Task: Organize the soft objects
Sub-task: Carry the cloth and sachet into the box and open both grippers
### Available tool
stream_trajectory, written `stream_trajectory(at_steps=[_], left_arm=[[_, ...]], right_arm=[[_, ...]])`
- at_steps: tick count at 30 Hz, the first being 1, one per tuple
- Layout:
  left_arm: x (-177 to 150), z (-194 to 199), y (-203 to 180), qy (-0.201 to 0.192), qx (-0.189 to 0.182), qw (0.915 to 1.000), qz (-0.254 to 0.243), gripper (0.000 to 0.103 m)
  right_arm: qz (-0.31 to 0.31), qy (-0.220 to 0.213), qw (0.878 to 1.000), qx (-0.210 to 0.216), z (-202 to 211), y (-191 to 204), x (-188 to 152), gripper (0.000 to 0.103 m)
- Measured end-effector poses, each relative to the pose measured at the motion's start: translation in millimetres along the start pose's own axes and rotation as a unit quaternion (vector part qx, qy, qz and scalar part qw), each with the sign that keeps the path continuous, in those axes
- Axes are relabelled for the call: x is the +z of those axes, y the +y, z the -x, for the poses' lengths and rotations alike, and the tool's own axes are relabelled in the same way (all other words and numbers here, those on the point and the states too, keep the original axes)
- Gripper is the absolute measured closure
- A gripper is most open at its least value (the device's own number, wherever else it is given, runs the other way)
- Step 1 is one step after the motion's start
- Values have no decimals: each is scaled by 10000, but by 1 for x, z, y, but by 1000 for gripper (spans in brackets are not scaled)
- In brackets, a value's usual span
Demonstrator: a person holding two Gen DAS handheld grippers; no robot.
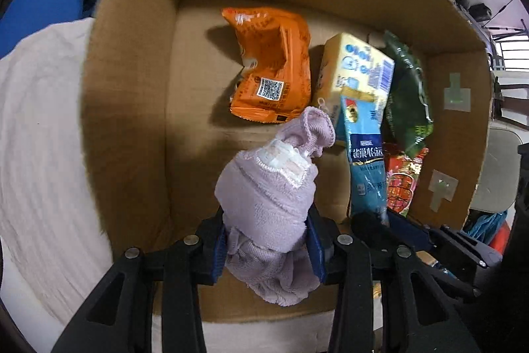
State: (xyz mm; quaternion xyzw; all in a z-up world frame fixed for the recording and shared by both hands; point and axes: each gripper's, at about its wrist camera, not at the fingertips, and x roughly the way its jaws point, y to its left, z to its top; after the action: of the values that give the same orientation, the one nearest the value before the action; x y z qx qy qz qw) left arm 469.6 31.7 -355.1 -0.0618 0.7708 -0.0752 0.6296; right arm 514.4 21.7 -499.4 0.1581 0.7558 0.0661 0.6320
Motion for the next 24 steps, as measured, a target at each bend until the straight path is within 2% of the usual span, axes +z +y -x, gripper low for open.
stream_trajectory(at_steps=[5,8,10,12,15,16,18,20,21,22,23,24], left_arm=[[0,-14,6,311,-177,9992,169,62],[-5,-10,7,211,-98,9996,157,56],[-8,-6,8,149,-125,9996,179,48],[-10,-1,11,60,-108,9997,212,47],[-18,11,13,-177,81,9997,139,46],[-21,15,12,-262,140,9995,104,46],[-28,24,10,-471,305,9984,65,46],[-38,32,8,-725,456,9963,32,36],[-34,35,8,-835,532,9951,53,22],[-35,40,10,-974,598,9934,65,13],[-35,43,10,-1120,633,9917,68,11],[-37,45,11,-1199,667,9905,66,10]], right_arm=[[-4,138,9999,-25,-13,-4,6,76],[43,220,9997,-61,-15,-8,5,75],[85,238,9996,-125,-15,-9,4,75],[123,181,9996,-201,-11,-11,2,73],[266,-47,9987,-437,-2,-12,-4,51],[299,-118,9982,-499,3,-11,-8,41],[342,-256,9970,-640,8,-11,-14,37],[367,-314,9964,-702,12,-13,-20,37],[367,-345,9961,-729,14,-14,-22,36],[372,-364,9958,-748,15,-17,-25,33],[374,-383,9955,-783,16,-20,-27,21],[369,-434,9949,-830,18,-21,-30,14]])
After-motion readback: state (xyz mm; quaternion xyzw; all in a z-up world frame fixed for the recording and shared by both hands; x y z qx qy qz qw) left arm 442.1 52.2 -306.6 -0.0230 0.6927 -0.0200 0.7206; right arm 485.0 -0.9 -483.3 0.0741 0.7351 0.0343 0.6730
